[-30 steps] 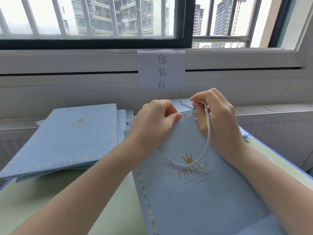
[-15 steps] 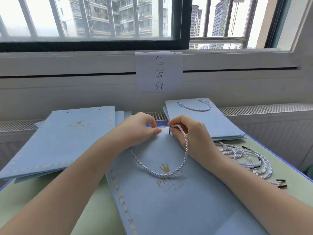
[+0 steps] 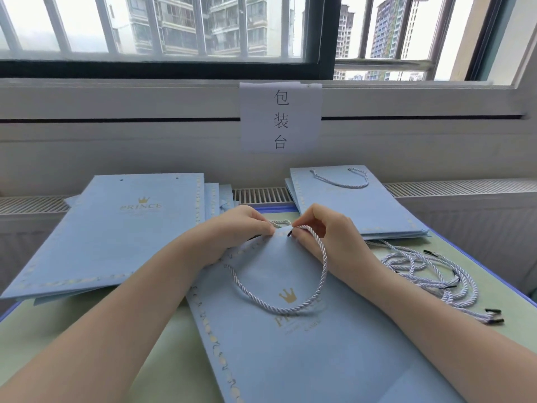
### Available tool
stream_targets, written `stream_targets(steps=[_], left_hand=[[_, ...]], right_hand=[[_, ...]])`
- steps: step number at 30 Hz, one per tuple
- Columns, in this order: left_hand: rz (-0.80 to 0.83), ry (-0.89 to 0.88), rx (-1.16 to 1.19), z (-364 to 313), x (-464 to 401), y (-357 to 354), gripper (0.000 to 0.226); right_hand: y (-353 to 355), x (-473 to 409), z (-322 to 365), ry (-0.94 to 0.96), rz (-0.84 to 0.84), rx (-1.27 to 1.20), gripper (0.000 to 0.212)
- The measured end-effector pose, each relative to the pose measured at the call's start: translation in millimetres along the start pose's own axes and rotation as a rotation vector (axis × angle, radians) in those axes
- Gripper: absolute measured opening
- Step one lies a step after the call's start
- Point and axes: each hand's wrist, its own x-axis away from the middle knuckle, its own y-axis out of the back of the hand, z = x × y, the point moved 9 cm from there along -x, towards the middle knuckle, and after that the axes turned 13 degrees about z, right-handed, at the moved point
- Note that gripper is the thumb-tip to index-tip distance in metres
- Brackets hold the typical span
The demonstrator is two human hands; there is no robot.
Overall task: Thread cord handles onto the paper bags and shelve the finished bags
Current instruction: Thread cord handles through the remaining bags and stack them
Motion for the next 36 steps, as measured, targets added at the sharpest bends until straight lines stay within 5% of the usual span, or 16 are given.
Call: stream_targets(steps=[19,36], left_hand=[[0.16,-0.029,0.197,-1,0,-1,0.037],[0.239,-0.05,0.368,2,1,-3,0.016]], right_hand=[[-3,2,18,0.1,0.009,0.128,0.01],[-6,5,33,0.218,0.013,0.133,0.012]])
